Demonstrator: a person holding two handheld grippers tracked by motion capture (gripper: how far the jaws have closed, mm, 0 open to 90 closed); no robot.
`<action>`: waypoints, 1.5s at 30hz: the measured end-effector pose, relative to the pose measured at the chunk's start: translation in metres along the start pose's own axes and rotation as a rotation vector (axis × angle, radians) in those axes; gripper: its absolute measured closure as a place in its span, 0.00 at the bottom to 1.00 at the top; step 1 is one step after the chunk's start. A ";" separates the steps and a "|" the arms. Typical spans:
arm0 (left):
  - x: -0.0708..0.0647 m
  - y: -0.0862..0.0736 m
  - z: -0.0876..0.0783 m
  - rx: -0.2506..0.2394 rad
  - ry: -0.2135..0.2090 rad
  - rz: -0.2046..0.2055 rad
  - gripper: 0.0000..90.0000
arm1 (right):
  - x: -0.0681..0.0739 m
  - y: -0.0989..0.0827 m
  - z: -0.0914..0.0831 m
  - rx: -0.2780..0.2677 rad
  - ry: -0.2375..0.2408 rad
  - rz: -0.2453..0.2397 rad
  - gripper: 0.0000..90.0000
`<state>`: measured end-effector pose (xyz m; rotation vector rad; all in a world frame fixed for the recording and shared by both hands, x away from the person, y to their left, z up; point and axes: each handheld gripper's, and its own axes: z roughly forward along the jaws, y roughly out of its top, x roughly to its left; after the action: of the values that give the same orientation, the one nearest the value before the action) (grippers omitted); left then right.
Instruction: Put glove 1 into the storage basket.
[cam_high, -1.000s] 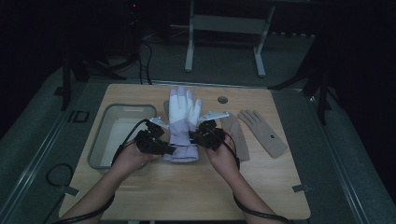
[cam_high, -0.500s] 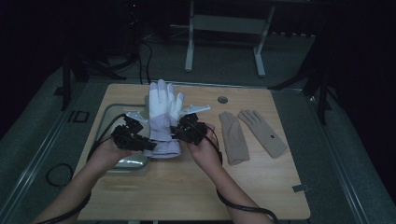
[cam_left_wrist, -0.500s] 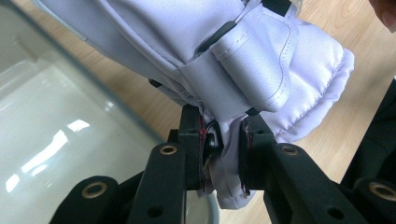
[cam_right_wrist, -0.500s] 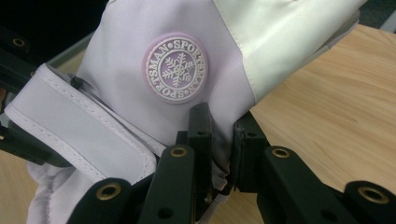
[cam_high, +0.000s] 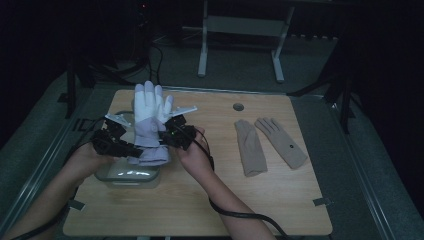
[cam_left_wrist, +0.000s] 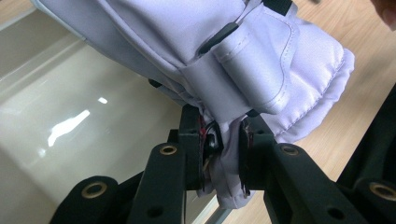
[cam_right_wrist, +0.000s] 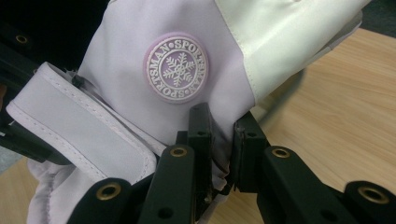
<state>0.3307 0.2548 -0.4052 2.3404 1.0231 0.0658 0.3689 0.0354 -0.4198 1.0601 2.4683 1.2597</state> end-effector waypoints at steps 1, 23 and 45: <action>0.002 -0.003 -0.002 0.004 0.006 0.001 0.83 | 0.003 0.001 0.004 0.002 0.003 0.002 0.89; 0.044 -0.056 0.028 0.076 -0.044 -0.063 0.83 | 0.023 -0.015 0.076 0.156 0.047 0.049 0.89; 0.038 -0.067 0.059 0.146 0.047 -0.097 0.58 | 0.024 -0.016 0.097 0.320 0.014 -0.028 0.55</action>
<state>0.3292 0.2883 -0.4962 2.4255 1.1990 0.0089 0.3859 0.1071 -0.4894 1.0818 2.7479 0.8843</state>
